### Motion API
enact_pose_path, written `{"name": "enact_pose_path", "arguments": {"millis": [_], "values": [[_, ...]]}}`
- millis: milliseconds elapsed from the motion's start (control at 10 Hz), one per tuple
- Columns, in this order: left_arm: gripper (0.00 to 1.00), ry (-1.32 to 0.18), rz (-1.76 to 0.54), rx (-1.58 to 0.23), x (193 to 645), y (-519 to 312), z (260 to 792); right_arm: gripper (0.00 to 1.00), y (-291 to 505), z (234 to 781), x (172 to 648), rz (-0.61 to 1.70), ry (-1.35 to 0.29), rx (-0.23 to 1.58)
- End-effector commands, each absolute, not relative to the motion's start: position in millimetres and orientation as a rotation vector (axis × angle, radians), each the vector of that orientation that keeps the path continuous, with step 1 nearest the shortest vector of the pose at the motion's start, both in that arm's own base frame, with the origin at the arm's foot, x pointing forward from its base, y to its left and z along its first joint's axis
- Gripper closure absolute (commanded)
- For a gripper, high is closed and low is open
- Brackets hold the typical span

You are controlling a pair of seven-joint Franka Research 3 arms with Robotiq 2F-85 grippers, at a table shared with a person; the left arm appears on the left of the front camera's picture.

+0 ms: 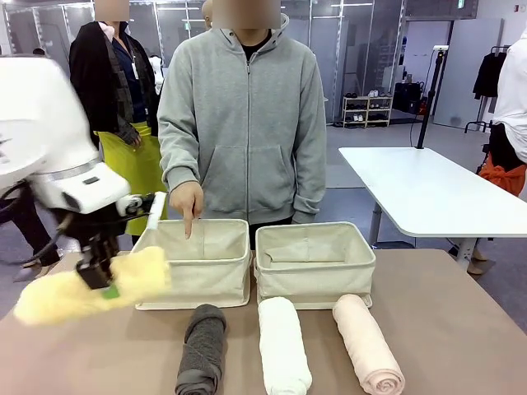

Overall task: Divide the towels into two baskets.
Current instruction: Pick up one hotel-folded towel and place it in the Fabric basket indicated by the person.

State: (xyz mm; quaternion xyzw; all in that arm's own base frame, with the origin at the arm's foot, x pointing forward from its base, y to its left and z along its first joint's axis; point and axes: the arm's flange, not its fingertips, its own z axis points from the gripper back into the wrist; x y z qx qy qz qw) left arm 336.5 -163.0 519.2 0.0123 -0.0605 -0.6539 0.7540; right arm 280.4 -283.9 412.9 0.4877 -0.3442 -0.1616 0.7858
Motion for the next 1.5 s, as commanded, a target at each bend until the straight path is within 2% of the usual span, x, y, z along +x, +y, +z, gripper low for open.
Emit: {"name": "enact_pose_path", "arguments": {"millis": [0,300,600,900,1400], "values": [[0.63,-0.11,-1.527,0.104,391,-186,537,0.0,-285,415,279,-0.351,-0.754,1.054],[0.63,-0.137,-1.619,0.212,472,-228,543,0.0,-285,415,279,-0.351,-0.754,1.054],[0.63,-0.128,-1.656,0.217,540,-251,530,0.0,-285,415,279,-0.351,-0.754,1.054],[0.63,-0.12,-1.706,0.196,580,-255,504,0.0,-285,415,279,-0.351,-0.754,1.054],[0.63,-0.057,-1.606,0.177,617,-254,467,0.0,-285,415,279,-0.351,-0.754,1.054]]}}
